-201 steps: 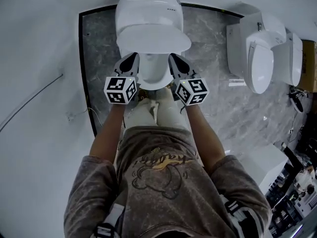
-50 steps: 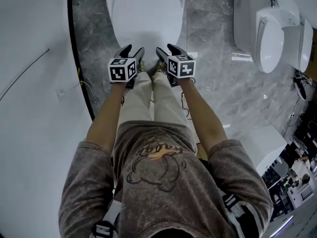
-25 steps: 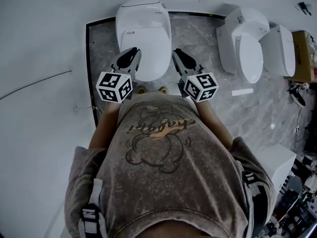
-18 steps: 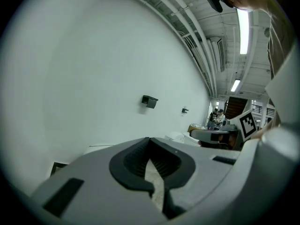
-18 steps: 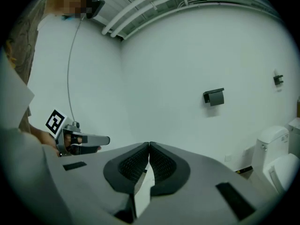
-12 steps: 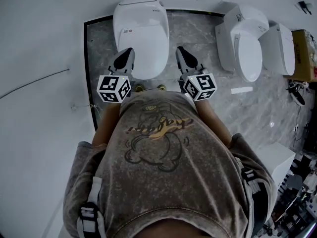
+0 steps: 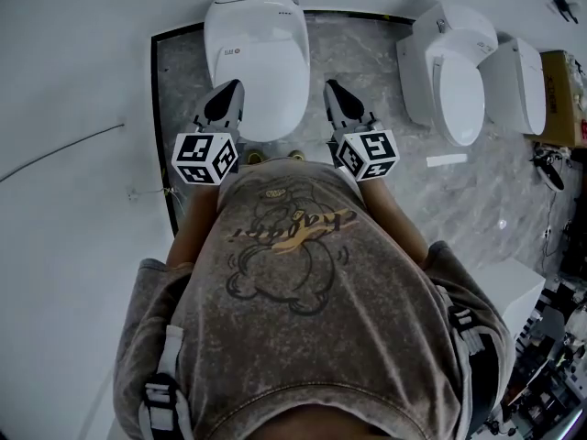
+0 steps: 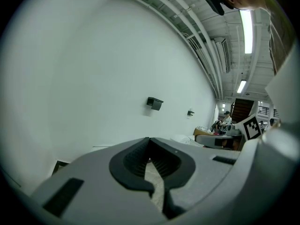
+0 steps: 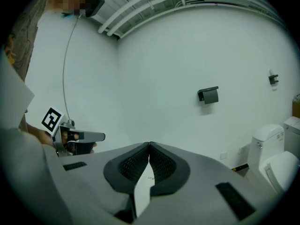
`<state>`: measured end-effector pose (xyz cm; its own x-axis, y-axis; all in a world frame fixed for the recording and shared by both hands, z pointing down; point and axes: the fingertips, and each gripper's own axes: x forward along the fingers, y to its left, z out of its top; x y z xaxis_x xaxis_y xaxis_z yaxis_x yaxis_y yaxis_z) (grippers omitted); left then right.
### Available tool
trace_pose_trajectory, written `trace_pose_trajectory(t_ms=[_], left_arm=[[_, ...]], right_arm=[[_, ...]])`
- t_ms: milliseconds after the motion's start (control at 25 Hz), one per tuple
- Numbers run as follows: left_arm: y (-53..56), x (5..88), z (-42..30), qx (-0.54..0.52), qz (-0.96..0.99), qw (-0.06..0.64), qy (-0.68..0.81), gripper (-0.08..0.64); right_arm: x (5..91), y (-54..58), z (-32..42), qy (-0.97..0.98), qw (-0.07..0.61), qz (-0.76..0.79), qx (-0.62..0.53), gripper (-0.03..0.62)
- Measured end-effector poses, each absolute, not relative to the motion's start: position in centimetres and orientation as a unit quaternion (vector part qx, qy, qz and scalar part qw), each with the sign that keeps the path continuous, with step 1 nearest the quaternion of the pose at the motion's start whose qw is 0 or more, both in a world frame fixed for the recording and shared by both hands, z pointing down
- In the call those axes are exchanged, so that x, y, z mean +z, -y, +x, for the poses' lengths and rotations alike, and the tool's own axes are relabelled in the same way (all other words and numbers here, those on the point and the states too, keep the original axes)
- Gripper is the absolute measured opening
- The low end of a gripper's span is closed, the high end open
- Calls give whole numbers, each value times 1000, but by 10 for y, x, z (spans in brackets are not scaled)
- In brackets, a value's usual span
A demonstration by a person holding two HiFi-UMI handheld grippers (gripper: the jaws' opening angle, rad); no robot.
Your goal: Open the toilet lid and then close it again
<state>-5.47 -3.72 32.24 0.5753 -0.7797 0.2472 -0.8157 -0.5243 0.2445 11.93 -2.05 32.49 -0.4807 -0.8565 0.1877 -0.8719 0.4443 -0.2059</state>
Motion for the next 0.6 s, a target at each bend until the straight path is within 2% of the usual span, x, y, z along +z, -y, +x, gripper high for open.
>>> trace_pose_trajectory(t_ms=[600], left_arm=[[30, 333, -60, 58, 866, 168, 467, 9]], right_arm=[[334, 23, 117, 851, 34, 507, 135, 28]])
